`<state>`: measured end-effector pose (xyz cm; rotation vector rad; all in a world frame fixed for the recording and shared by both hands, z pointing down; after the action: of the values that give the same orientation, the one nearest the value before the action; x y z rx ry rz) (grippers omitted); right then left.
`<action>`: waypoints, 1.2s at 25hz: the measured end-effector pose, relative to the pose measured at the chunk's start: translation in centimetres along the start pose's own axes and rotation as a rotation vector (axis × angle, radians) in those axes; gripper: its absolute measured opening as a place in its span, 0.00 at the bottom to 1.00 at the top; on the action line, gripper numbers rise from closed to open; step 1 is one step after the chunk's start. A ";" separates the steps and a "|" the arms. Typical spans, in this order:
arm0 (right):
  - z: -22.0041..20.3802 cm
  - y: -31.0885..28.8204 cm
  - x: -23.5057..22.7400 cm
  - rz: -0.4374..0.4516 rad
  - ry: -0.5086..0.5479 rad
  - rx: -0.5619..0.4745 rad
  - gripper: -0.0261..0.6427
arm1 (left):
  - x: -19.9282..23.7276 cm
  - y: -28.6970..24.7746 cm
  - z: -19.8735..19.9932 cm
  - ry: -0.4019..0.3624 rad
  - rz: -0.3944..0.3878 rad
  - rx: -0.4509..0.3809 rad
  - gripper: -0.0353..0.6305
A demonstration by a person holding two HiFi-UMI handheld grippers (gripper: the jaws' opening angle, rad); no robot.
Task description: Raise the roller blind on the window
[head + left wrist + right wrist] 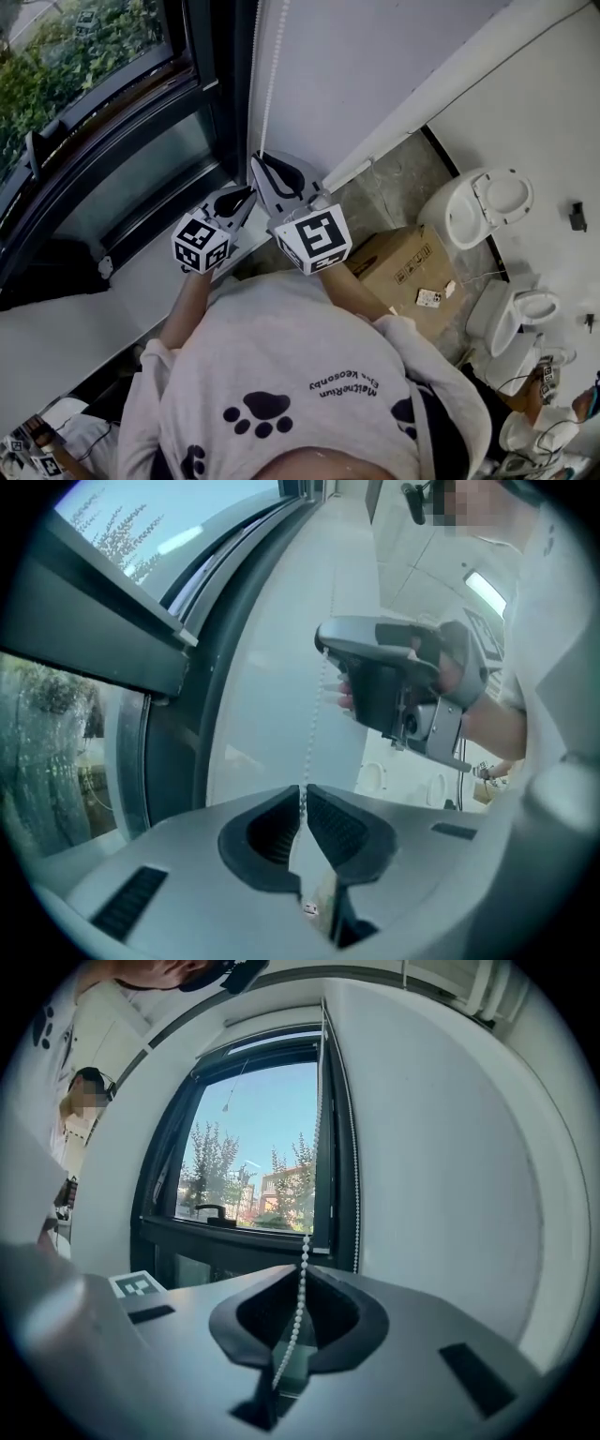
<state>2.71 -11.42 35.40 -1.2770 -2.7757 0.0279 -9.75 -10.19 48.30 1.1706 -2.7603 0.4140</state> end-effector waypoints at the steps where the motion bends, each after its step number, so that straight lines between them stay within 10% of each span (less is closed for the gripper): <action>1: -0.2 0.1 0.1 -0.010 0.004 -0.002 0.06 | 0.1 0.3 0.4 -0.002 0.012 -0.016 0.07; 5: -0.7 0.1 0.3 -0.034 0.008 0.004 0.21 | 0.8 1.4 2.0 -0.004 0.056 -0.081 0.23; 30: 2.0 5.7 2.0 -0.324 0.038 -0.095 0.16 | -4.5 8.2 11.8 -0.146 0.446 -0.341 0.13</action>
<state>5.55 -6.19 33.21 -0.8189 -2.9433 -0.1501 -12.49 -5.11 34.37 0.5251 -3.0457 -0.1161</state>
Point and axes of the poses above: the fingertips, and each gripper's own axes: y backward along the fingers, x to its left, z out of its top, the point moved 9 cm from there along y, backward along the fingers, and after that the axes turned 3 degrees about z, right-handed, at the moved point
